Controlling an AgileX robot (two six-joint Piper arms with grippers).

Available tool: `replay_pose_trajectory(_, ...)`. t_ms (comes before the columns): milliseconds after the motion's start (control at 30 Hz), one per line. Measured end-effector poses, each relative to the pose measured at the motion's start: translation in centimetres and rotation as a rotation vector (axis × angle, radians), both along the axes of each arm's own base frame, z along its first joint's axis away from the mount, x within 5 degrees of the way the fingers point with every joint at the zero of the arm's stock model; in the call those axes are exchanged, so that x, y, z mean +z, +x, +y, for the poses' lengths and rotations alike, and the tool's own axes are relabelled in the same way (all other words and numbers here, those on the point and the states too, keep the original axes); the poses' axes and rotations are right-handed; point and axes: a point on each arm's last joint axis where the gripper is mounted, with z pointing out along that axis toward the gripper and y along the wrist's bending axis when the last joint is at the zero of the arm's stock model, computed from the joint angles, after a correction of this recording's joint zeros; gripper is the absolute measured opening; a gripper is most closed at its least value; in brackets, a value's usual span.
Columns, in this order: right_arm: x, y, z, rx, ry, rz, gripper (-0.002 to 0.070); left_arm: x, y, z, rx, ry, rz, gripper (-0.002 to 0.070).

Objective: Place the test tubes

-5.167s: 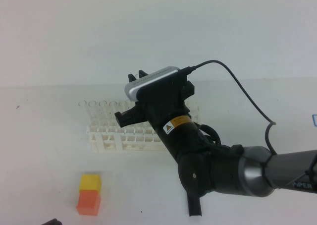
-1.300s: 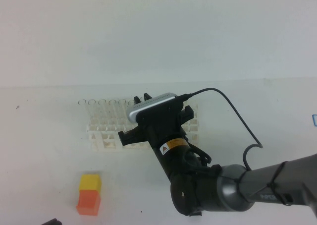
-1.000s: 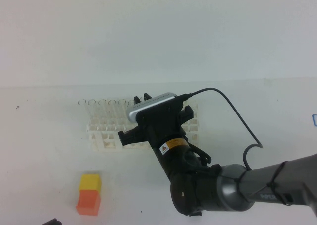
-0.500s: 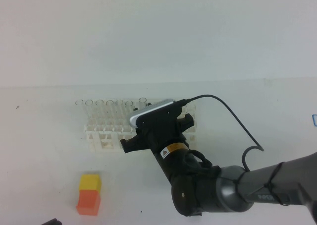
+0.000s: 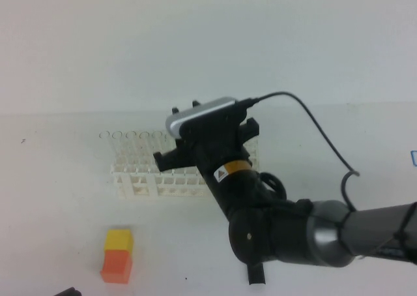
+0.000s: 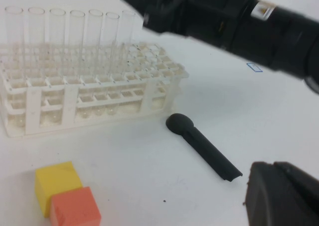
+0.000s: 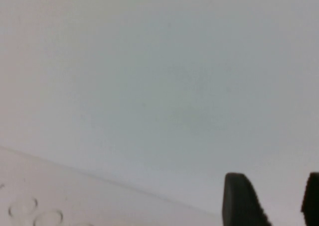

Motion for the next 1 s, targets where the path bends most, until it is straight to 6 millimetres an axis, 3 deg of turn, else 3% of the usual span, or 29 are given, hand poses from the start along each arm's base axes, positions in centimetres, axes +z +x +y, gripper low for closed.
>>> replay_pose_trajectory(167,4.3,-0.5,-0.7,-0.003,0.022,-0.084,0.0281,0.0,0.0,0.0,0.000,0.000,0.000,-0.0001)
replay_pose_trajectory(300,9.2,-1.4,-1.9,-0.012,0.055,-0.180,0.0272,0.0,0.2,0.3,0.055,0.000,0.000,-0.0001)
replay_pose_trajectory(367,11.6,-2.2,-2.8,-0.013,0.061,-0.238,0.0230,0.0,0.5,0.6,0.112,0.000,0.000,-0.0001)
replay_pose_trajectory(533,17.6,-4.9,-5.8,-0.012,0.055,-0.416,0.0043,0.0,1.3,2.1,0.356,0.000,0.000,-0.0001)
replay_pose_trajectory(733,21.2,-8.8,-10.0,0.002,0.039,-0.554,0.0004,0.0,1.7,4.0,0.630,-0.001,-0.002,-0.0001)
replay_pose_trajectory(1000,25.3,-13.7,-13.2,0.169,-0.126,-0.787,0.0000,0.8,0.0,5.3,0.827,-0.050,-0.137,-0.0001)
